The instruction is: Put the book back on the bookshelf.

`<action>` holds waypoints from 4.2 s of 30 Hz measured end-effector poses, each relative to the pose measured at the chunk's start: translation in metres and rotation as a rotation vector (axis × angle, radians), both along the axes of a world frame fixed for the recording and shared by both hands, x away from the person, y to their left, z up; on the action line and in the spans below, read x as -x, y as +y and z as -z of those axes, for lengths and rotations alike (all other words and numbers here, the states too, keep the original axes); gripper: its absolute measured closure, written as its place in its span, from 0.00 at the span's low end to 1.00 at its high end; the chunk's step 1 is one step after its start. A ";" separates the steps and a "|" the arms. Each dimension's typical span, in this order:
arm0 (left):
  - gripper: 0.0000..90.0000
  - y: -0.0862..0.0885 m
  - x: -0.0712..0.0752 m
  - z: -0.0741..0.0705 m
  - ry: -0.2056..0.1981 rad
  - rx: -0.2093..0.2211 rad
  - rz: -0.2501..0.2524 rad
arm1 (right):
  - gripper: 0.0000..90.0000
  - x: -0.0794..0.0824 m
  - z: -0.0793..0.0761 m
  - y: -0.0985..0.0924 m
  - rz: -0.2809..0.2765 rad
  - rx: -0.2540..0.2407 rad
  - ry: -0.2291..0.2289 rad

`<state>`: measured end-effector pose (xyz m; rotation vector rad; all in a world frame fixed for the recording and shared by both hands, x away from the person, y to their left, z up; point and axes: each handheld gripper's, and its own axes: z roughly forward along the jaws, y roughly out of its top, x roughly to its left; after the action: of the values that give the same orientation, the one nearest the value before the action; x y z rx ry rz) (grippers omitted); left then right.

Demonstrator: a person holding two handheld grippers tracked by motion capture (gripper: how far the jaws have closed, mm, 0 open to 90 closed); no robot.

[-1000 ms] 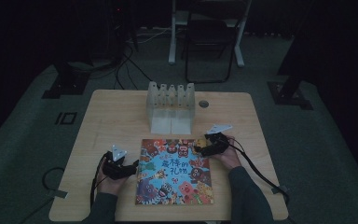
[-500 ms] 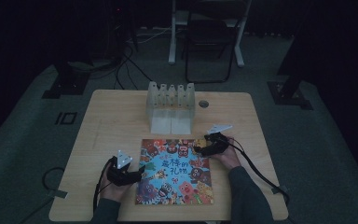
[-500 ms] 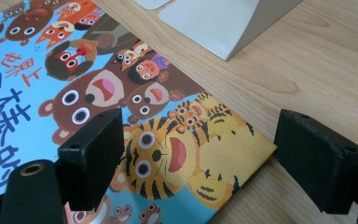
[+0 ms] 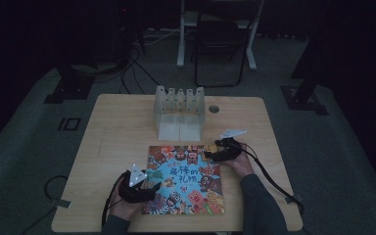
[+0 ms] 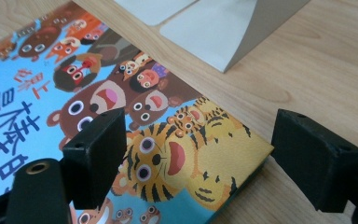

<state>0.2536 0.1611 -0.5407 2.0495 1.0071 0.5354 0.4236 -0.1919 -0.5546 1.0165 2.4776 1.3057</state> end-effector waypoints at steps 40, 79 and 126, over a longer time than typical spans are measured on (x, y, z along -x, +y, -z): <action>0.01 -0.107 0.048 0.020 -0.114 -0.151 0.339 | 0.33 0.002 -0.034 -0.005 -0.065 -0.158 -0.014; 0.01 -0.106 0.051 0.025 -0.076 -0.112 0.341 | 0.24 -0.009 0.003 -0.009 0.010 -0.093 0.096; 0.08 -0.095 0.070 -0.021 -0.366 -0.080 0.255 | 0.33 0.038 -0.076 0.011 -0.015 -0.180 0.078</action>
<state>0.1836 0.0664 -0.5199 2.0135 0.5090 0.7885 0.3861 -0.1809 -0.4787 1.1101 2.4636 1.5453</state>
